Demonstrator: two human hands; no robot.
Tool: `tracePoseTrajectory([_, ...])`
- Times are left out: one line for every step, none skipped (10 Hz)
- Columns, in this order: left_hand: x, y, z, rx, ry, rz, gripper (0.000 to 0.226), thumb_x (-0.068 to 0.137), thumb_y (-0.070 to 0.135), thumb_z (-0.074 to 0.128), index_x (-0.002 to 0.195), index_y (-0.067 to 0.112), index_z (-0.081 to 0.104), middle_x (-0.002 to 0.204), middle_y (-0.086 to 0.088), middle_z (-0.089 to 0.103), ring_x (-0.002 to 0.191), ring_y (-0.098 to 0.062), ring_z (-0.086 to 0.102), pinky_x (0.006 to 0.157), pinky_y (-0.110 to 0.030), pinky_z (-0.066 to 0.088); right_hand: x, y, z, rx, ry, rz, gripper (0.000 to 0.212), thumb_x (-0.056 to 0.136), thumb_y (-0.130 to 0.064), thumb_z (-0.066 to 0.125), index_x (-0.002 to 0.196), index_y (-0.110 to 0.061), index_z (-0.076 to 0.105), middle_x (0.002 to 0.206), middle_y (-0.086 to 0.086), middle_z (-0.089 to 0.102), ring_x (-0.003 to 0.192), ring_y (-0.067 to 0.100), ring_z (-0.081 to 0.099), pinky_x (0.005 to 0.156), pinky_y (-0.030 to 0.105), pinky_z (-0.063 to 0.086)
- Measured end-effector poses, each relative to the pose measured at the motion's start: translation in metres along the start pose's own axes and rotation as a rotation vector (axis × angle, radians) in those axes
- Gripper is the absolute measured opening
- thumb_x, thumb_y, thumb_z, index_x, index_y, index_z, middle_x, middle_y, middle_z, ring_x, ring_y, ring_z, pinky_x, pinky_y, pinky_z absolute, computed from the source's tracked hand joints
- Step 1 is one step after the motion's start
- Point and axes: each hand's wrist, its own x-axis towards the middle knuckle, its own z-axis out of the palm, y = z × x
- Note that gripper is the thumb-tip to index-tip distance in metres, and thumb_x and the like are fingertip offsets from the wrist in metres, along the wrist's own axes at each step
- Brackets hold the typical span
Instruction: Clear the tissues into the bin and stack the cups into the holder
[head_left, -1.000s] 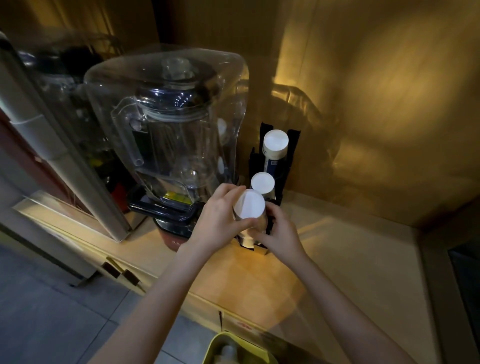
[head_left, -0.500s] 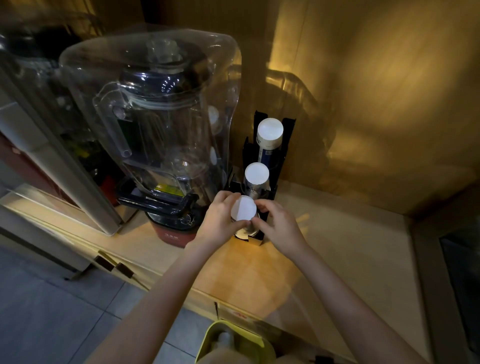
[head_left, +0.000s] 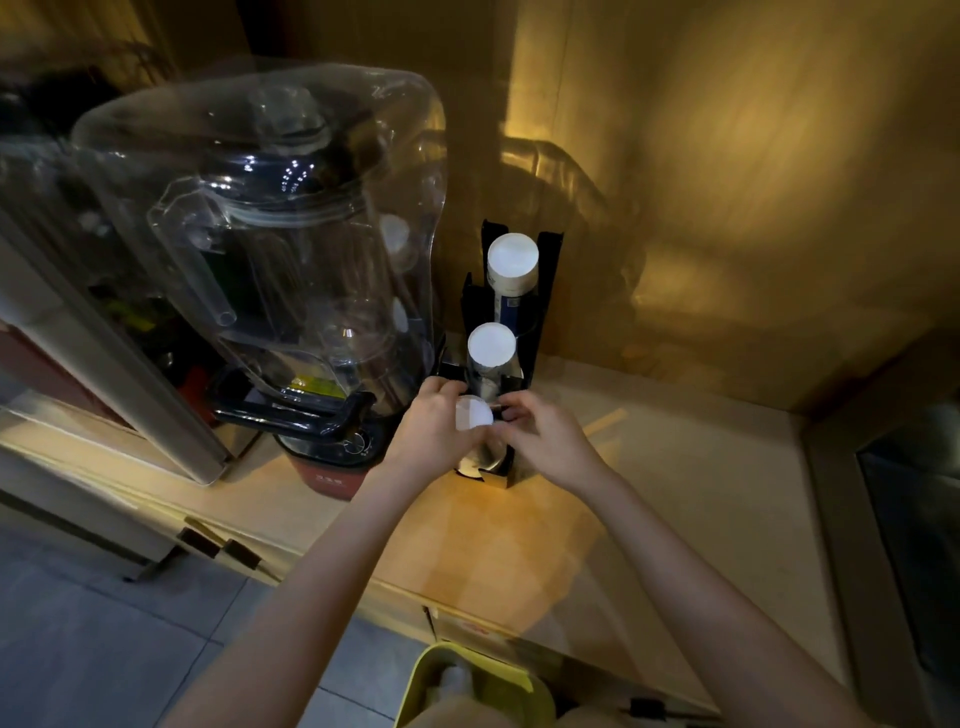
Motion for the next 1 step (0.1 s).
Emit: tracePoseTrajectory([0.0156, 0.0225, -0.0200, -0.030, 0.084, 0.029, 0.046, 0.083, 0.028, 0.062, 0.122, 0.005, 0.052, 0.125, -0.017, 0.051, 0.107, -0.026, 0.055, 0.091, -0.030, 0.043, 0.0031, -0.0103, -0.0319, 0.275, 0.103, 0.041, 0.021, 0.087, -0.017, 0.059, 0.107, -0.015, 0.062, 0.086, -0.003, 0.065, 0.087, 0.015, 0.063, 0.072, 0.011, 0.047])
